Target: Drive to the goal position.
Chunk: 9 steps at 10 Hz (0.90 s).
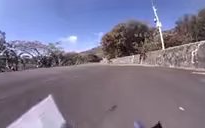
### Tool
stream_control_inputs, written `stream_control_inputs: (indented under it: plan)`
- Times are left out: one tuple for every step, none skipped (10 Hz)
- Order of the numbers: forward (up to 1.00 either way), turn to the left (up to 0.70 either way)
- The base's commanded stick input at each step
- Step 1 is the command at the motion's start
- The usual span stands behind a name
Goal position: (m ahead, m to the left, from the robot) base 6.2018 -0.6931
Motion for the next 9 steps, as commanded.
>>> stream_control_inputs:
  plan:
    - [0.50, 0.00]
    - [0.50, 0.00]
    - [0.50, 0.00]
    - [0.50, 0.00]
    - [0.50, 0.00]
    - [0.50, 0.00]
    - [0.50, 0.00]
    - [0.50, 0.00]
    - [0.50, 0.00]
